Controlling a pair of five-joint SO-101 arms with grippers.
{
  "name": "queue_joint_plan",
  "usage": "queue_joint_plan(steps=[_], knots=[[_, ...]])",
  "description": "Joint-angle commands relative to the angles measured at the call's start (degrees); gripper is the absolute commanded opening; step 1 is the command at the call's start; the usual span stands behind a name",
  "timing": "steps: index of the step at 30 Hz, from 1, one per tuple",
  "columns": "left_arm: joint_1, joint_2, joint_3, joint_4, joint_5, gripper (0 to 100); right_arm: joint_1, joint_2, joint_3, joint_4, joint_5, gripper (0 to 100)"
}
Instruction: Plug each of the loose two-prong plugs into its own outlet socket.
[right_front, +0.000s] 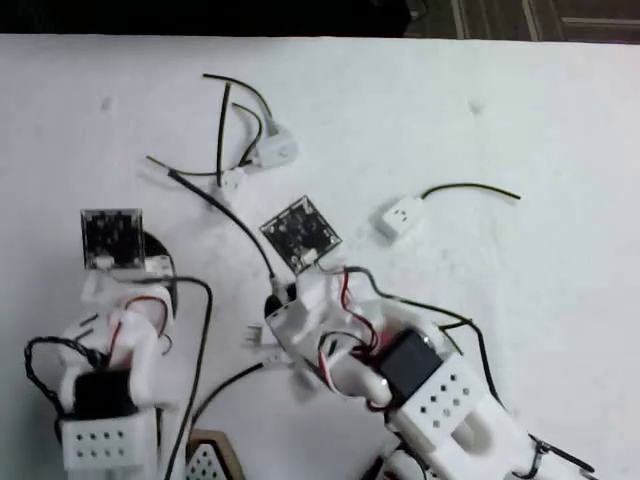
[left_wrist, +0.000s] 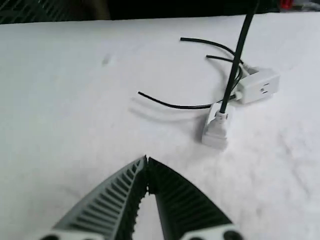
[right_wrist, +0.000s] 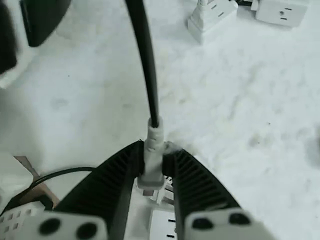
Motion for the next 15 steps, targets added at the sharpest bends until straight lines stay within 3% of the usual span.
queue_joint_plan(steps=[1,5,15], knots=[[4.8,-10.9,4.9,-1.2,1.8,2,-2.1,-3.6,2.8,-5.6,-3.7,1.7],[7.7,-18.5,8.1,1.4,1.8,2,-3.0,-5.5,5.3,-7.9,-4.2,1.7],[15.0,-18.2,7.6,5.0,0.4,2,-8.2,-5.9,10.3,-13.8,-4.2,1.7]])
